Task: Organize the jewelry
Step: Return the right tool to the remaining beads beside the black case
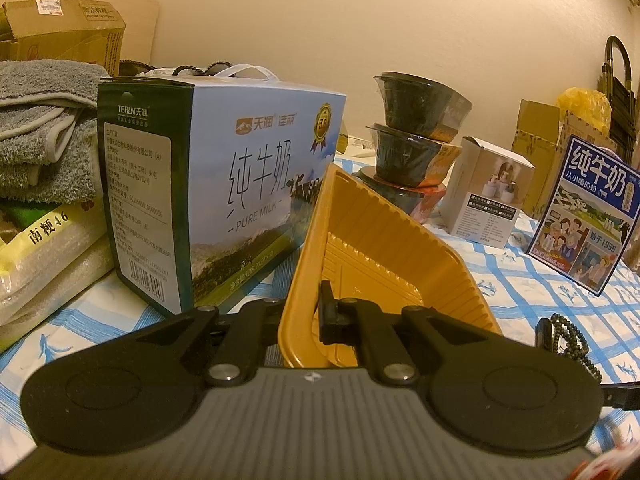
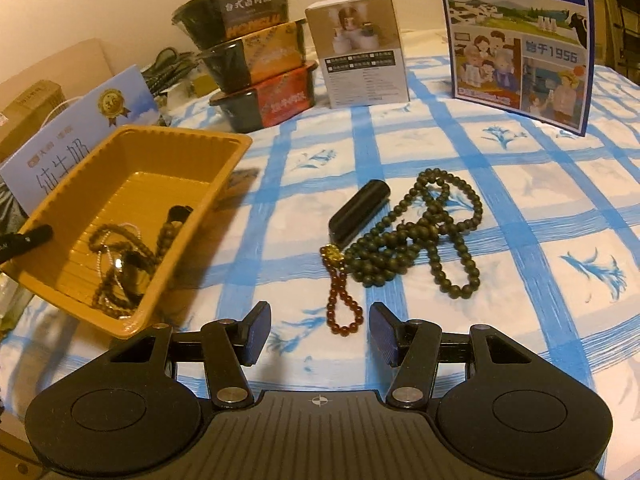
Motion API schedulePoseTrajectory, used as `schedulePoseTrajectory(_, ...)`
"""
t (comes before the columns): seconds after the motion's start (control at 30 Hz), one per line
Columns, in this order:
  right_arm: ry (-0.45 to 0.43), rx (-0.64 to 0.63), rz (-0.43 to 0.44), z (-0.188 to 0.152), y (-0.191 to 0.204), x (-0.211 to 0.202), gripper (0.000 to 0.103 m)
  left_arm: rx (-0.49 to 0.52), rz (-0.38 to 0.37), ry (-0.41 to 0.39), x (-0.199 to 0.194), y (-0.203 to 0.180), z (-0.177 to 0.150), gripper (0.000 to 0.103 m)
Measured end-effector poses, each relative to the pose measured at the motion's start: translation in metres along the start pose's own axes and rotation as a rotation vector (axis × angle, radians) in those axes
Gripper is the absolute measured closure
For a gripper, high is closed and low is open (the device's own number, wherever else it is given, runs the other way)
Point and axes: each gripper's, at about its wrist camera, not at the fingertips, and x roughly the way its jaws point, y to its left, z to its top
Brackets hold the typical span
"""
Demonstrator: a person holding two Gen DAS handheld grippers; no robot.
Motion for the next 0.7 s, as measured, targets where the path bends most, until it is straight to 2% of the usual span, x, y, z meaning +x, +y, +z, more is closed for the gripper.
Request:
schedulePoseTrajectory(0.63,-0.002,-0.031,-0.053,0.0029,-0.0059,0.0043,0.048,-0.001,0.000,0.001,-0.0006,-0.0001,0.0000,0.097)
schedulePoseTrajectory(0.67,0.001,-0.041,-0.063,0.0029,-0.0066,0.0049,0.049,-0.001,0.000,0.002,-0.0005,-0.0001,0.0001,0.097)
schedulePoseTrajectory(0.7,0.003,-0.052,-0.070,0.0029,-0.0074,0.0057,0.056,-0.002,-0.001,0.002,-0.0005,-0.0001,0.0001,0.097)
